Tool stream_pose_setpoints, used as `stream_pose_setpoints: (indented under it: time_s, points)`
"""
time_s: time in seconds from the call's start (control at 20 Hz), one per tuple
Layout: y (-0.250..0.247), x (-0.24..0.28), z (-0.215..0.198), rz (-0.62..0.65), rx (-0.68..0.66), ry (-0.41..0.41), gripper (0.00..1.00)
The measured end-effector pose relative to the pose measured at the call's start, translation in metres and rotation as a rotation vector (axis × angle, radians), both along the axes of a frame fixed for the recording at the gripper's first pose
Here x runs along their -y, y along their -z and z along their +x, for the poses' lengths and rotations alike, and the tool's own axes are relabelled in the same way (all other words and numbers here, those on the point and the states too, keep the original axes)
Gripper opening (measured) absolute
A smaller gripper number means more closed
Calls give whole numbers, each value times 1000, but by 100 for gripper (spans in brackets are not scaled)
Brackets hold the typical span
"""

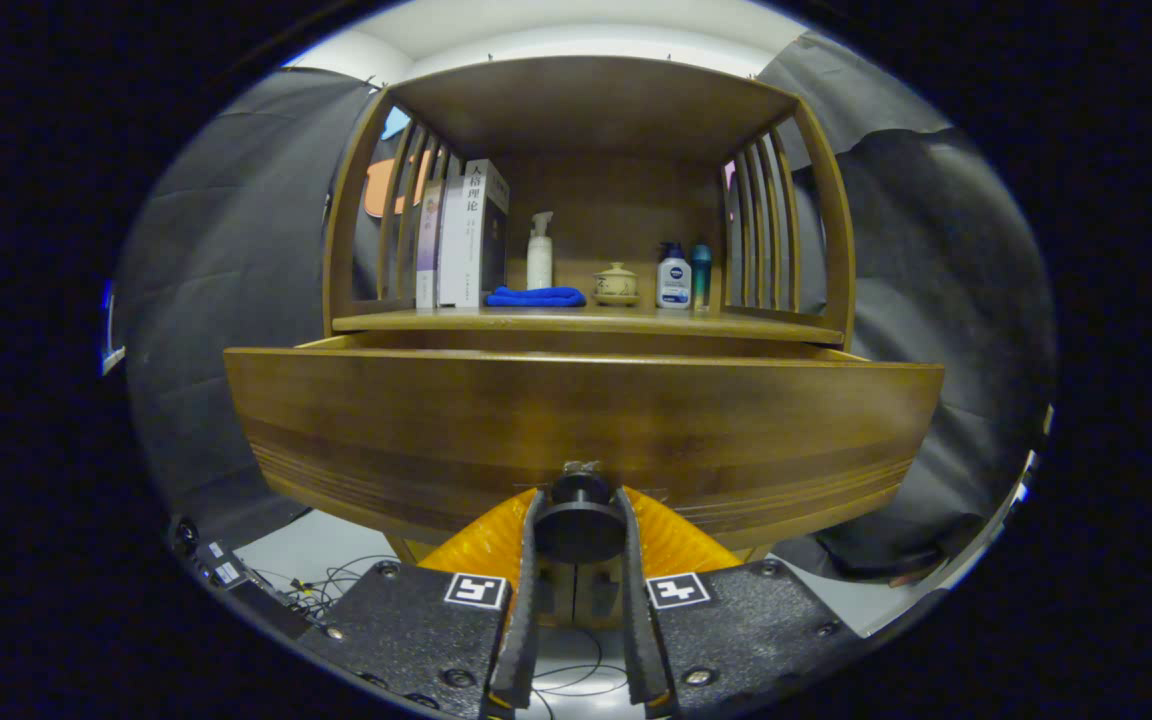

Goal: Pull open the drawer, take out the items inside it, and place them on the countertop above the cabinet.

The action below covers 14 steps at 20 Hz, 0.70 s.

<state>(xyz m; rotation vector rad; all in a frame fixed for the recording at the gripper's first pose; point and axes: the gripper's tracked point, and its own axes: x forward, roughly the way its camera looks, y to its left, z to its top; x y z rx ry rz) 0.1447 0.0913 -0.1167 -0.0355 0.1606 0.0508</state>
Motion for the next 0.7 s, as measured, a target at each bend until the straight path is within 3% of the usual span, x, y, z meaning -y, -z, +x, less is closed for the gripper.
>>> stream_pose_setpoints:
  time_s: [0.7]
  points:
    - [11,0,-32,-17,-11,-9,38]
